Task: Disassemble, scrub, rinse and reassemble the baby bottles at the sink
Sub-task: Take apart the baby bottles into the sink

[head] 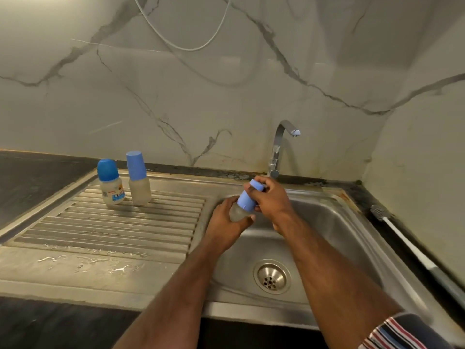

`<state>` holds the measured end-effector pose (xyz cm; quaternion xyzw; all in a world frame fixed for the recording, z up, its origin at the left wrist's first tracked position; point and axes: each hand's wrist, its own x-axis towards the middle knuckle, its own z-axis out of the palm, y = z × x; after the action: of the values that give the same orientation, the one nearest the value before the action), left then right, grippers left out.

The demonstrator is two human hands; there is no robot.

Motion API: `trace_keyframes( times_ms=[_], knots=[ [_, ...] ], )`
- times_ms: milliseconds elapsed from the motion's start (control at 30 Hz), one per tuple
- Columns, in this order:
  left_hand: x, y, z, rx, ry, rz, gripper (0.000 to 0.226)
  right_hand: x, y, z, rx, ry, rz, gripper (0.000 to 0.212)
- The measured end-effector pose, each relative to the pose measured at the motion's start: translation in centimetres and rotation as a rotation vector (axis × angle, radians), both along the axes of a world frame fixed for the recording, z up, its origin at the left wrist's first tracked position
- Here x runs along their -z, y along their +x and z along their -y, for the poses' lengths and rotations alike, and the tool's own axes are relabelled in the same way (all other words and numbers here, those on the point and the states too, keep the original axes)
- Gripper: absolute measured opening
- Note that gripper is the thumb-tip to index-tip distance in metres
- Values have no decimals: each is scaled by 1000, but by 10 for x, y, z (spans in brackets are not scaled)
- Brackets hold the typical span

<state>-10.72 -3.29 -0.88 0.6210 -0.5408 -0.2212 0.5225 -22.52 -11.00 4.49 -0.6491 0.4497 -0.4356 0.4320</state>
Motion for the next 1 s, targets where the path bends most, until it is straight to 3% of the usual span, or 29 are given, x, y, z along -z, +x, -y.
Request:
trace_keyframes(
  times_ms=[300, 400, 533, 600, 700, 767, 833, 1000],
  knots=[
    [5, 13, 18, 53, 55, 23, 34, 5, -8, 16, -47, 66, -25, 32],
    [4, 16, 21, 63, 72, -3, 51, -1, -9, 20, -147, 141, 22, 30],
    [2, 16, 19, 51, 49, 7, 46, -9, -21, 24, -336, 289, 116, 36],
    [1, 16, 18, 44, 49, 51, 44, -10, -23, 24, -303, 282, 10, 26],
    [2, 17, 16, 64, 52, 92, 41, -10, -20, 25, -176, 177, -205, 42],
    [1, 19, 14, 77, 80, 95, 38, -13, -19, 28, -210, 110, -241, 31],
    [1, 21, 14, 67, 99, 88, 40, -16, -24, 29, -318, 118, -220, 21],
    [0, 20, 14, 68, 70, 105, 43, -15, -33, 32, -425, 283, -30, 37]
  ],
)
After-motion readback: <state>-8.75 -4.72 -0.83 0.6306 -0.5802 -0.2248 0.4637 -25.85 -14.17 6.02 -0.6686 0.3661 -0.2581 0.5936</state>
